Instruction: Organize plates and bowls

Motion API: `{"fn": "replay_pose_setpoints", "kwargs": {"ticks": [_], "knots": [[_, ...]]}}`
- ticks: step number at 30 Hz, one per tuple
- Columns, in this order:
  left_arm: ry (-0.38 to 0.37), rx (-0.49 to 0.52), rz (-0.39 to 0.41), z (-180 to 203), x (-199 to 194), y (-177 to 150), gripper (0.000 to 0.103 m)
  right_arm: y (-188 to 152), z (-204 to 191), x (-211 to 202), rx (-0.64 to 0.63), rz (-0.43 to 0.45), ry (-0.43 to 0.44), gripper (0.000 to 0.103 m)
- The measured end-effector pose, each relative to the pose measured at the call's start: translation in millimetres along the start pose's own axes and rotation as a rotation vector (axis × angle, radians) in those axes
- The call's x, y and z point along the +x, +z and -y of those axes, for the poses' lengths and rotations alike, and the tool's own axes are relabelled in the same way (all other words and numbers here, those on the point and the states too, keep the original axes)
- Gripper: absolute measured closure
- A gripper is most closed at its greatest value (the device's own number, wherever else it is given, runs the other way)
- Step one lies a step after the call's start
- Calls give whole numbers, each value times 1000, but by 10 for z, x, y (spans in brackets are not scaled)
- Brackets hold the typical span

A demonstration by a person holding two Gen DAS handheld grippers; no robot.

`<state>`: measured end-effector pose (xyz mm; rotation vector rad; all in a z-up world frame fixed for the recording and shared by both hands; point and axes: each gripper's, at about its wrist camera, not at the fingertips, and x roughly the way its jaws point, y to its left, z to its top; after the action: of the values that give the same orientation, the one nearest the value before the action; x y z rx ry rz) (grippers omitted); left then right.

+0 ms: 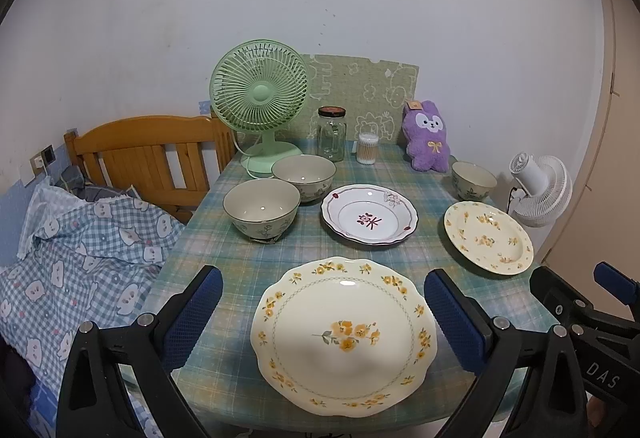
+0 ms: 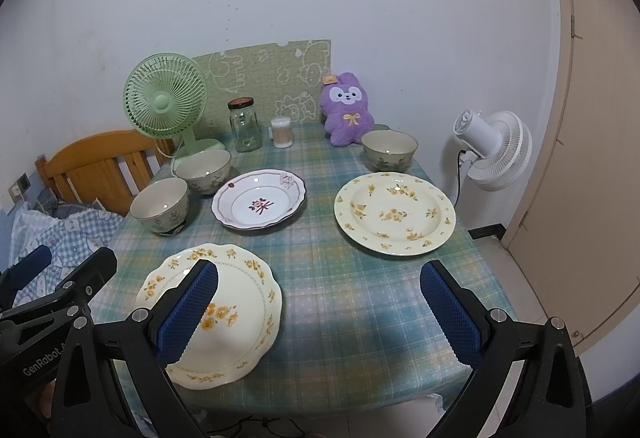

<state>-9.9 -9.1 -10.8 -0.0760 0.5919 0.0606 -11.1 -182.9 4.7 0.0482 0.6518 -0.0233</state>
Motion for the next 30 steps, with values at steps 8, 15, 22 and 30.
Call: {"fn": "replay_pose_setpoints", "kwargs": {"ticks": [8, 15, 22, 30], "knots": [[1, 1, -2, 11, 6, 4, 2, 5, 12, -3, 0, 0, 1, 1], [5, 3, -4, 17, 10, 23, 2, 8, 17, 1, -1, 0, 2, 1], [4, 3, -3, 19, 10, 20, 2, 8, 15, 3, -1, 0, 1, 1], [4, 4, -4, 22, 11, 24, 2, 10, 16, 4, -3, 1, 0, 1]]}}
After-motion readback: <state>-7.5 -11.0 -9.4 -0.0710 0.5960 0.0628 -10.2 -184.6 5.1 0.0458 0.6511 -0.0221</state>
